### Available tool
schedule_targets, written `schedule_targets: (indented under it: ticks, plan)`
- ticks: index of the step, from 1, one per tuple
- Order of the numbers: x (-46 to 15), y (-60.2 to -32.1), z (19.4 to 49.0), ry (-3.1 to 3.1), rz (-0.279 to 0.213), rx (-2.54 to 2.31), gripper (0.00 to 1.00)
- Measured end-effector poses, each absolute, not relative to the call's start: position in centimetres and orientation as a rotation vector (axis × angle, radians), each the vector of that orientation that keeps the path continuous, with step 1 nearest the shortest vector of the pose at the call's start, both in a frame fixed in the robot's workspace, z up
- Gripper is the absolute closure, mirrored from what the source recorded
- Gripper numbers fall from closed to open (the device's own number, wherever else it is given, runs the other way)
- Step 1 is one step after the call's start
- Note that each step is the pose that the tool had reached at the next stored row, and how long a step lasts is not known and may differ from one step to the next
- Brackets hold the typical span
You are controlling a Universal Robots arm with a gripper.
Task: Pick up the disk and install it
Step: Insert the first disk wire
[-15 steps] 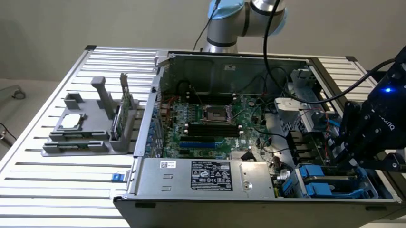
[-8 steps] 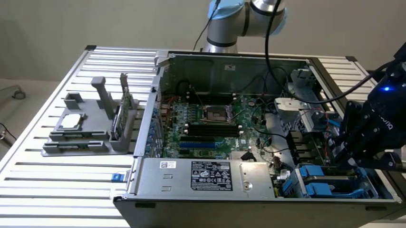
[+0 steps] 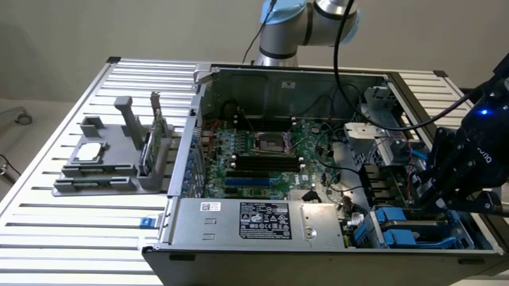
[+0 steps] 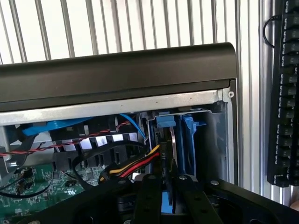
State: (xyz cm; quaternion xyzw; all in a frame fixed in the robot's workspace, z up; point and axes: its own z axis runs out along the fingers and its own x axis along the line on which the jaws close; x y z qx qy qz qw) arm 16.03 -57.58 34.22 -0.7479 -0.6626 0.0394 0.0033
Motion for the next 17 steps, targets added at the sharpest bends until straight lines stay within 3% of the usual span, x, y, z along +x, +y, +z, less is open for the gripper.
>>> schedule_targets:
  ticks: [17]
  plan:
    - [16.13,-57.57,33.92,-2.072,0.128,-2.346,0.84]
